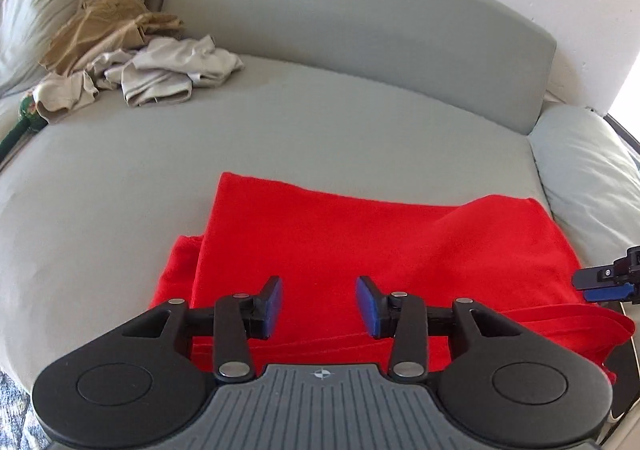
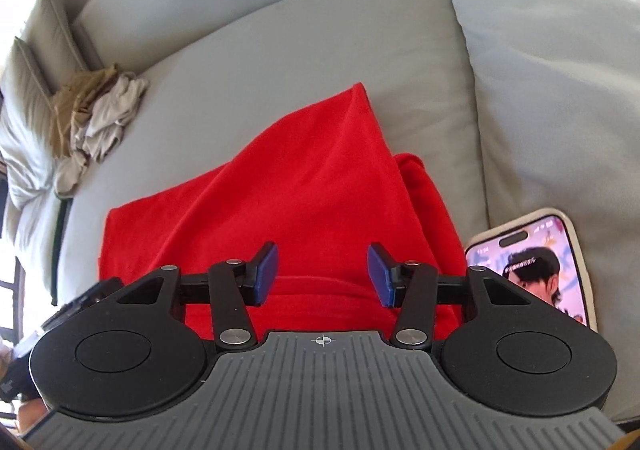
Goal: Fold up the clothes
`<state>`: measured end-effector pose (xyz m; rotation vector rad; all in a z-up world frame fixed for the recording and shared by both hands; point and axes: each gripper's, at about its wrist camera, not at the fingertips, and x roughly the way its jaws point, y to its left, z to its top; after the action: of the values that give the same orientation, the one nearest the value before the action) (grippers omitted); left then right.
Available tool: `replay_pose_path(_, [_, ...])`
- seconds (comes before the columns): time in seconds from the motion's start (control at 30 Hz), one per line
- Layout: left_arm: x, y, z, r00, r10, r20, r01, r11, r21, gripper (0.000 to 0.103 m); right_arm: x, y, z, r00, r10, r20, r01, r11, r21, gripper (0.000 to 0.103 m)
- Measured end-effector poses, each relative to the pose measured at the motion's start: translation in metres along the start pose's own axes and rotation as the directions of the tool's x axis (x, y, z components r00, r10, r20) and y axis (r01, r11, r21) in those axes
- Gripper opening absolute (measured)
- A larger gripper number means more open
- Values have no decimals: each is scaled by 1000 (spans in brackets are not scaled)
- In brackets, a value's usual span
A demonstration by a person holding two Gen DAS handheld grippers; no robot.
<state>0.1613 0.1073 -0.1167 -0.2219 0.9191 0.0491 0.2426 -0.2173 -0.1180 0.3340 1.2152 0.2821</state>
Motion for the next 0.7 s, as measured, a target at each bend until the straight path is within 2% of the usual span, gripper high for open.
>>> replay_pose_path(0.03, [7, 6, 2, 998, -29, -51, 28, 1000, -5, 41, 7, -2, 5, 999, -3, -33, 3, 1000, -4, 52])
replay_pose_path(0.1, [12, 12, 2, 987, -83, -135, 88, 996, 26, 34, 18, -11, 9, 997, 2, -76, -1, 1000, 15, 52])
replay_pose_path(0.17, [1, 12, -1, 972, -139, -191, 164, 979, 120, 18, 20, -17, 7, 987, 51, -151, -48, 999, 20, 55])
replay_pose_path(0.23, [-23, 13, -12, 926, -257, -275, 313, 932, 185, 16, 11, -21, -4, 968, 107, -226, -109, 994, 3, 61])
replay_pose_path(0.33, [-55, 28, -31, 934, -279, -224, 319, 933, 167, 17, -20, -24, -33, 920, 192, -342, -219, 975, -43, 62])
replay_pose_path(0.37, [-66, 32, -37, 936, -286, -207, 321, 933, 161, 17, -30, -26, -42, 902, 213, -376, -253, 966, -58, 65])
replay_pose_path(0.43, [-88, 42, -50, 938, -299, -173, 325, 934, 149, 18, -57, -27, -63, 924, 182, -337, -233, 965, -118, 73])
replay_pose_path(0.47, [-99, 47, -56, 939, -305, -155, 327, 934, 143, 23, -69, -28, -72, 935, 170, -312, -222, 965, -140, 76])
replay_pose_path(0.53, [-119, 56, -67, 942, -315, -118, 329, 937, 122, 32, -85, -27, -80, 950, 180, -256, -219, 967, -134, 77])
replay_pose_path(0.57, [-119, 59, -67, 947, -309, -87, 316, 946, 72, 34, -91, -27, -84, 956, 189, -226, -220, 968, -124, 77])
replay_pose_path(0.7, [-117, 65, -71, 981, -193, 15, 193, 976, -103, 40, -100, -16, -89, 984, 161, -70, -169, 977, -129, 75])
